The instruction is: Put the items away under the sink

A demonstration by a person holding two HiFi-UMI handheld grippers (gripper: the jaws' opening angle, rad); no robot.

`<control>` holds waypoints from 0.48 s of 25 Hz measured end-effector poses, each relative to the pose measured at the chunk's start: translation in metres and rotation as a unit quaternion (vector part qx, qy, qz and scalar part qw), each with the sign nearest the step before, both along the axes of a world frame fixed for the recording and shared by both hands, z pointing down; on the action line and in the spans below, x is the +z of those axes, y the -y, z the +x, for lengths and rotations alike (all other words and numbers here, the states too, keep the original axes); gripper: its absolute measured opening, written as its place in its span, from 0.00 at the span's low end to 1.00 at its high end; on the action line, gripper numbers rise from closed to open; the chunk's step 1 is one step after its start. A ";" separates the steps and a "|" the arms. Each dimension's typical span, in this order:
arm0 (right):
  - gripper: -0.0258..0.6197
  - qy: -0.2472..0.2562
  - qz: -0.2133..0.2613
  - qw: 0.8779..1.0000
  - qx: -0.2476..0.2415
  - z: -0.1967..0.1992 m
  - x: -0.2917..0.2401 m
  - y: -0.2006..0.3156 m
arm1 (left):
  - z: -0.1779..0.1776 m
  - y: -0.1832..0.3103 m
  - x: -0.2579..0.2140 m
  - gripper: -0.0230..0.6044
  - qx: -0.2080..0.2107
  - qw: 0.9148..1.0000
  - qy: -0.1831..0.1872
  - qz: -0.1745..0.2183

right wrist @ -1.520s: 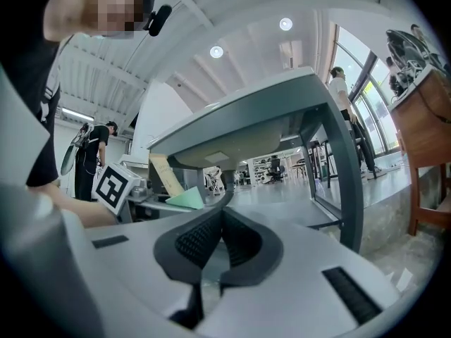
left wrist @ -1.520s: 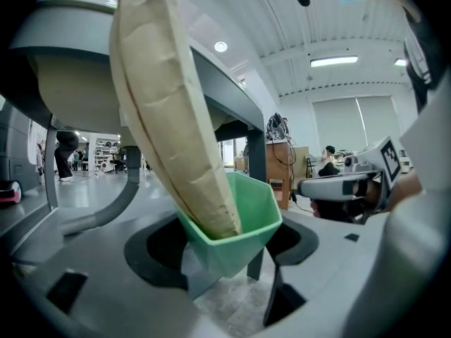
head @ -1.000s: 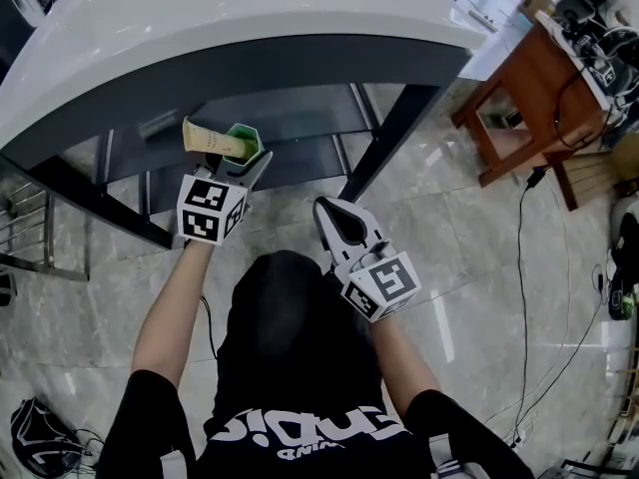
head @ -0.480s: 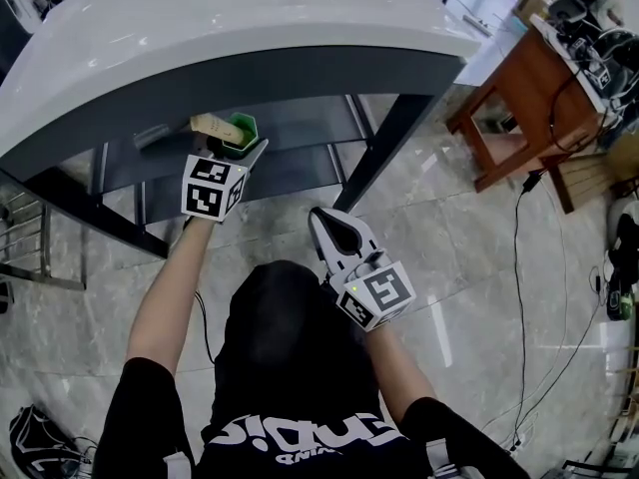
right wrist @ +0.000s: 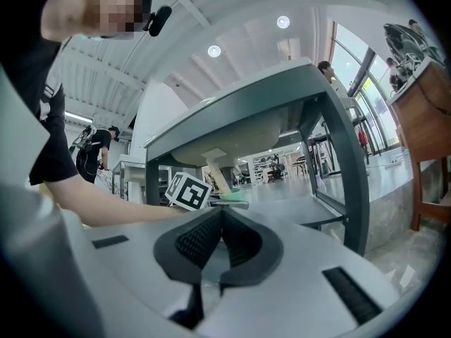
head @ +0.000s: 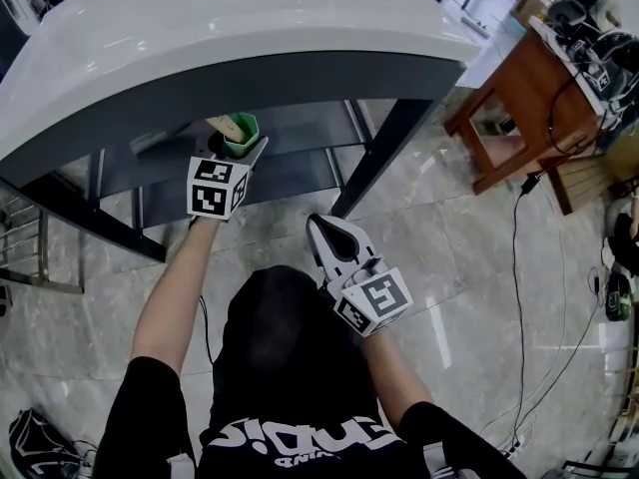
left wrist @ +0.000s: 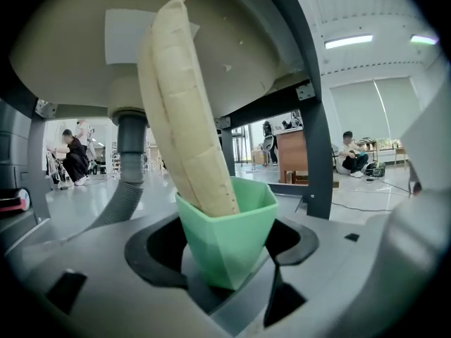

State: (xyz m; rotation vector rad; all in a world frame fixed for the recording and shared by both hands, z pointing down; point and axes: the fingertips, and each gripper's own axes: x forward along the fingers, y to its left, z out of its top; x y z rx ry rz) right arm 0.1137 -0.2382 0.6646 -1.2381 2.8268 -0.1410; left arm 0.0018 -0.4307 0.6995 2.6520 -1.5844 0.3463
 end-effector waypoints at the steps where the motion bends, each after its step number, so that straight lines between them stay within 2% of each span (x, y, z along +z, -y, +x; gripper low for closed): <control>1: 0.07 0.000 0.000 1.000 -0.001 -0.001 0.000 0.000 | 0.000 0.001 0.001 0.57 -0.002 1.000 -0.001 0.003; 12: 0.07 0.006 -0.006 1.000 0.003 0.000 0.004 -0.002 | -0.003 0.007 0.001 0.57 -0.026 1.000 -0.003 0.013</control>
